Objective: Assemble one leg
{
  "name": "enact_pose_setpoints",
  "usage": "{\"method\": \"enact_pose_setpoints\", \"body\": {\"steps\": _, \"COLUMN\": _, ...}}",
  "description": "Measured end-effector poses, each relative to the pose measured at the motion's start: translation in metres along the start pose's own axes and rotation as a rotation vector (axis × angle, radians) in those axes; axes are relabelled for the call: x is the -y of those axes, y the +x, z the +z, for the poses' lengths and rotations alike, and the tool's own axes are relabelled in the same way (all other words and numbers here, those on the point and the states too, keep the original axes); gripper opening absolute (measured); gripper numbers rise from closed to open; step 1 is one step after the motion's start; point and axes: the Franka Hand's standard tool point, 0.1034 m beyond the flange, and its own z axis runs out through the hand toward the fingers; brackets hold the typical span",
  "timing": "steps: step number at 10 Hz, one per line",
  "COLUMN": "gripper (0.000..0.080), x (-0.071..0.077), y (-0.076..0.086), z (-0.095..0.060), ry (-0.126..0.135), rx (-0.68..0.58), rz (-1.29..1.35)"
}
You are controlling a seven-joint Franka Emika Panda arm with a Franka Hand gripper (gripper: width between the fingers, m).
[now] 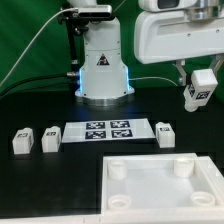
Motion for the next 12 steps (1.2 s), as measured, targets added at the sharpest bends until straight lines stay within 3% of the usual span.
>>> {"method": "enact_pose_setpoints", "body": {"steps": 1, "gripper": 0.0290, "x": -0.034, "y": 0.026, "z": -0.020, "ry": -0.018, "rx": -0.086, "rz": -0.033}}
{"method": "enact_pose_setpoints", "body": {"steps": 2, "gripper": 0.0290, "x": -0.054, "y": 0.054, "z": -0.037, "ry": -0.041, "rx": -0.247, "rz": -0.035}}
{"method": "enact_pose_setpoints", "body": {"steps": 4, "gripper": 0.0290, "x": -0.082, "y": 0.089, "z": -0.051, "ry": -0.063, "rx": -0.423, "rz": -0.050}}
{"method": "enact_pose_setpoints", "body": {"steps": 5, "gripper": 0.0290, "x": -0.085, "y": 0.094, "z": -0.055, "ry": -0.077, "rx": -0.468, "rz": -0.050}}
{"method": "enact_pose_setpoints", "body": {"steps": 12, "gripper": 0.0290, "x": -0.085, "y": 0.094, "z": -0.055, "ry": -0.077, "rx": -0.468, "rz": -0.050}}
